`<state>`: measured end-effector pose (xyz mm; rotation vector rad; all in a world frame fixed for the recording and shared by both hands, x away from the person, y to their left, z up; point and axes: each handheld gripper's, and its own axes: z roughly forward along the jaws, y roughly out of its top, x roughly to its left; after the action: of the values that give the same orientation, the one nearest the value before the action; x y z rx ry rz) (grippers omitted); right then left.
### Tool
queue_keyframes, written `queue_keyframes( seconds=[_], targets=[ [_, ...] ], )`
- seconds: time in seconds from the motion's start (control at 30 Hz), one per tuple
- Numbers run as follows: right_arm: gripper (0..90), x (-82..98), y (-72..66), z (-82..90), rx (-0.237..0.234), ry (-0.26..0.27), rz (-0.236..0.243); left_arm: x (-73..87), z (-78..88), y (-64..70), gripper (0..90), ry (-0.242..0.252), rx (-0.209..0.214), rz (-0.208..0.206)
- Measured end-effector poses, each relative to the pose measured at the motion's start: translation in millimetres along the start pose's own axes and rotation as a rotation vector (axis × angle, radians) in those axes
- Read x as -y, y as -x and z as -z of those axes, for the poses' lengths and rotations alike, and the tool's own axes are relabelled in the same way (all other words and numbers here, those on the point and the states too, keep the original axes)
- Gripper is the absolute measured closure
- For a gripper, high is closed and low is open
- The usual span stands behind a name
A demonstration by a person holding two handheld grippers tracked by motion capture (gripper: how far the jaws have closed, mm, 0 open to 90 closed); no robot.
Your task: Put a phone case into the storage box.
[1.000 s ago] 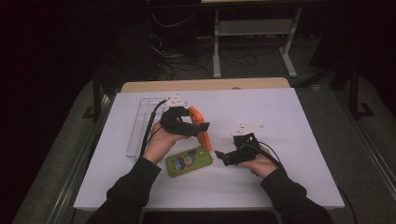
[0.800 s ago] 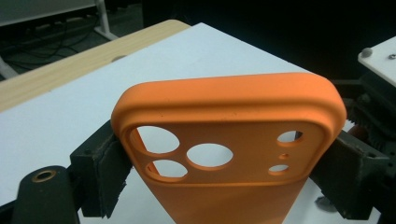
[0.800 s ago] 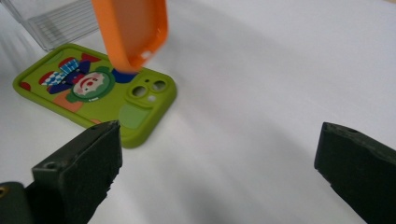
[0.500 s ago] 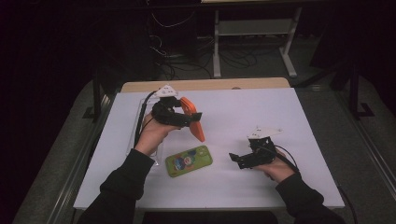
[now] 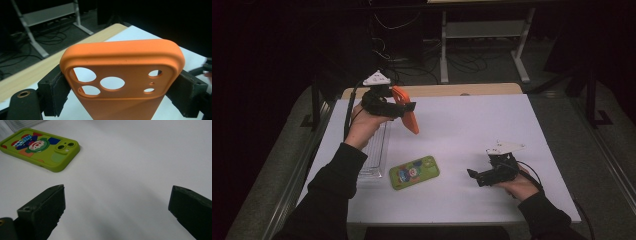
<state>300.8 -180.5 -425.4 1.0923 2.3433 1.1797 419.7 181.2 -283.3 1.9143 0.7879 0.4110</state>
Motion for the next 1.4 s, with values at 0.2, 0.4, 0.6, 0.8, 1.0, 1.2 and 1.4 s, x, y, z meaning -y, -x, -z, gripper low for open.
queue_keyframes(
  seconds=[0.2, 0.4, 0.6, 0.8, 1.0, 1.2, 1.4],
  targets=[
    [0.1, 10.1, 5.4, 7.8, 0.012, -0.01, -0.005, -11.0, 8.8, -20.7, 14.3, -0.002, -0.097, 0.004],
    [0.1, 15.7, 14.0, 15.5, 0.03, -0.004, -0.008, -15.1, 13.2, -41.8, 14.3, -0.018, -0.192, 0.019],
    [0.2, 20.3, 18.5, 20.3, 0.04, -0.004, -0.016, -8.8, 12.4, -64.7, 14.3, -0.055, -0.318, 0.058],
    [0.2, 20.7, 20.7, 22.2, 0.047, 0.004, -0.017, -0.1, 3.6, -81.1, 14.2, -0.107, -0.437, 0.118],
    [0.2, 20.3, 20.0, 22.1, 0.043, 0.009, -0.008, 9.8, -9.0, -87.8, 14.1, -0.145, -0.516, 0.174],
    [0.2, 19.7, 19.8, 23.4, 0.04, 0.017, -0.009, 18.7, -21.0, -91.2, 14.0, -0.184, -0.598, 0.185],
    [0.2, 19.3, 19.6, 23.7, 0.039, 0.019, -0.003, 27.5, -30.7, -98.7, 13.9, -0.198, -0.634, 0.222]
  ],
)
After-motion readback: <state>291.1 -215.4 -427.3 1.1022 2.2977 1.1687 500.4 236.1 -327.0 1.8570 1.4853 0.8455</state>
